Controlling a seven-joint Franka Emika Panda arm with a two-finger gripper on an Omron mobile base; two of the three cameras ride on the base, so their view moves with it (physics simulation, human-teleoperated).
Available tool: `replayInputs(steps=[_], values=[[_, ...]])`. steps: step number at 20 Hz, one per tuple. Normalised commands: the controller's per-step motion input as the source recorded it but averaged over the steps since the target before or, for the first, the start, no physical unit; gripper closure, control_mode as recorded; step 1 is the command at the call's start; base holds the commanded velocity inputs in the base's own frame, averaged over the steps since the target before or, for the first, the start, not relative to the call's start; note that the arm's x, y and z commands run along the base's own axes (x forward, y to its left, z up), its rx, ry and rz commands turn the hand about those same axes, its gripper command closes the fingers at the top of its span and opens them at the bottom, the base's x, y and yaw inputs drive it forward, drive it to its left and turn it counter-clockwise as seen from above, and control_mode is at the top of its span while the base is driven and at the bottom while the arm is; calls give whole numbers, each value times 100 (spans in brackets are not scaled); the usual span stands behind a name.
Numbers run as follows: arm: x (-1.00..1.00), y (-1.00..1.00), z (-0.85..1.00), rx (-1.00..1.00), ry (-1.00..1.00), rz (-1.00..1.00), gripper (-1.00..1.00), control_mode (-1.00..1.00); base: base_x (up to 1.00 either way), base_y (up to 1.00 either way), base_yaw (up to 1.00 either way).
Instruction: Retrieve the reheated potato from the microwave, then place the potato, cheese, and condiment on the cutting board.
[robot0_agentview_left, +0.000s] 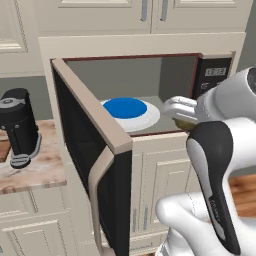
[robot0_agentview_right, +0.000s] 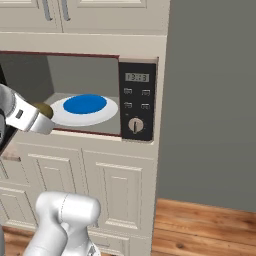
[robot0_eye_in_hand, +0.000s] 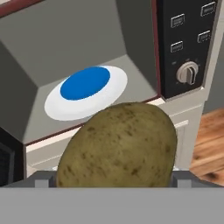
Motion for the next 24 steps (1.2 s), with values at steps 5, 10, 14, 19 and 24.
replayInputs(steps=[5,10,14,19,24], values=[[-17,-18,6,0,5,0,100,-100,0,0,0],[0,-6,0,-1,4,0,100,100,-4,0,0],[0,0,0,0,0,0,100,100,-76,-3,0],[0,0,0,0,0,0,100,100,-100,-15,-4],[0,0,0,0,0,0,100,100,-100,1,-6]])
